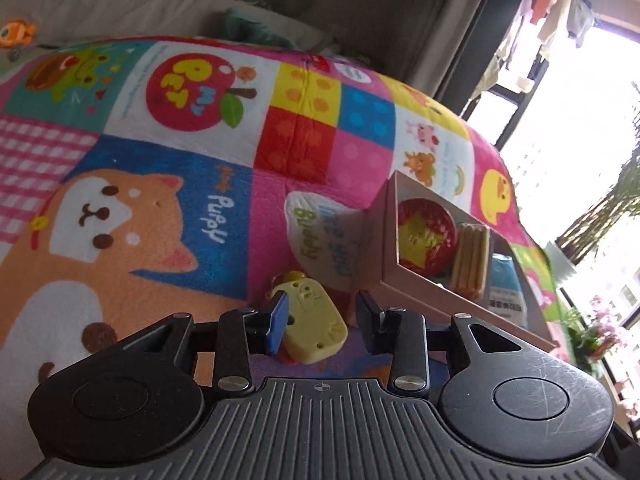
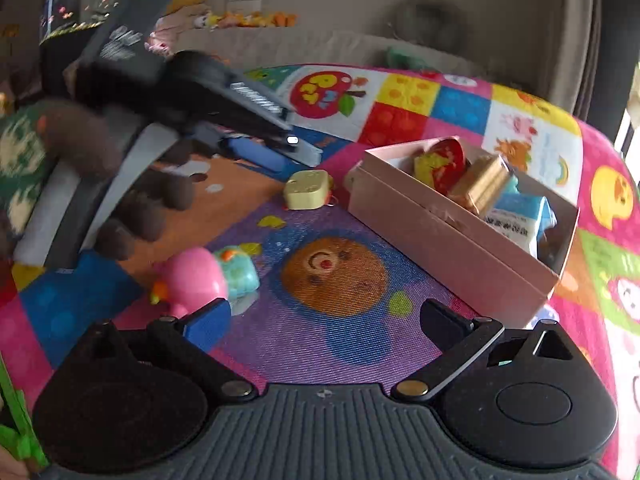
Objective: Organize objects
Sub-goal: 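Grasp the yellow-green square toy with the left tool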
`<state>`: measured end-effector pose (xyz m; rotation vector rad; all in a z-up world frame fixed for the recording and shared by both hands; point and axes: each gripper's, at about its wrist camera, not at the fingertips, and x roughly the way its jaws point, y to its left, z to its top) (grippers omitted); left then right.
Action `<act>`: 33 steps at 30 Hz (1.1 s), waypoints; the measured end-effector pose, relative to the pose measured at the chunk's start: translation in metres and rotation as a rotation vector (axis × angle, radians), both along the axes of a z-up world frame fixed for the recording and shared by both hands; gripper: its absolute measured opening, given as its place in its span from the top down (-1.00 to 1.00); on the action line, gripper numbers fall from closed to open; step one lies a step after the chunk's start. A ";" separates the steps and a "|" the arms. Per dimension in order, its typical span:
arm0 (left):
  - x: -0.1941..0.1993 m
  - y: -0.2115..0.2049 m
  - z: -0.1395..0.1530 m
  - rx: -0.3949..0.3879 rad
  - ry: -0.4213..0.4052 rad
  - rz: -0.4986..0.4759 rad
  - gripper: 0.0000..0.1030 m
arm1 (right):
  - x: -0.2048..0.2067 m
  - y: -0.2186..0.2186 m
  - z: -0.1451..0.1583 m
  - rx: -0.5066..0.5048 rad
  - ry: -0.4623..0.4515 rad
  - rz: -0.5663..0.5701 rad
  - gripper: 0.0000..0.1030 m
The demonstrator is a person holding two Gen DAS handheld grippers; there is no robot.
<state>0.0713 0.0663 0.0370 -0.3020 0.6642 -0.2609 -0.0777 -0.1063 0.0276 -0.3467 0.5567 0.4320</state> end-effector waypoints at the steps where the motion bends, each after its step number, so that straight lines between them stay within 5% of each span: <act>1: 0.002 -0.003 -0.001 0.029 -0.001 0.021 0.22 | -0.005 0.004 -0.004 -0.013 -0.021 0.007 -0.96; 6: 0.017 -0.012 -0.010 0.061 0.050 0.045 0.20 | -0.014 0.005 -0.008 -0.013 -0.036 0.015 -1.00; 13: 0.032 -0.038 -0.008 0.231 0.090 -0.022 0.12 | -0.014 -0.003 -0.006 0.027 -0.015 -0.029 -1.00; 17: 0.031 -0.040 -0.009 0.262 0.088 -0.025 0.04 | -0.012 -0.014 -0.004 0.085 0.021 -0.053 -1.00; 26: 0.035 -0.042 -0.009 0.274 0.107 -0.024 -0.02 | -0.003 -0.024 -0.004 0.133 0.077 -0.098 -1.00; 33: 0.038 -0.029 -0.013 0.149 0.152 -0.018 0.01 | 0.002 -0.025 -0.006 0.138 0.077 -0.117 -1.00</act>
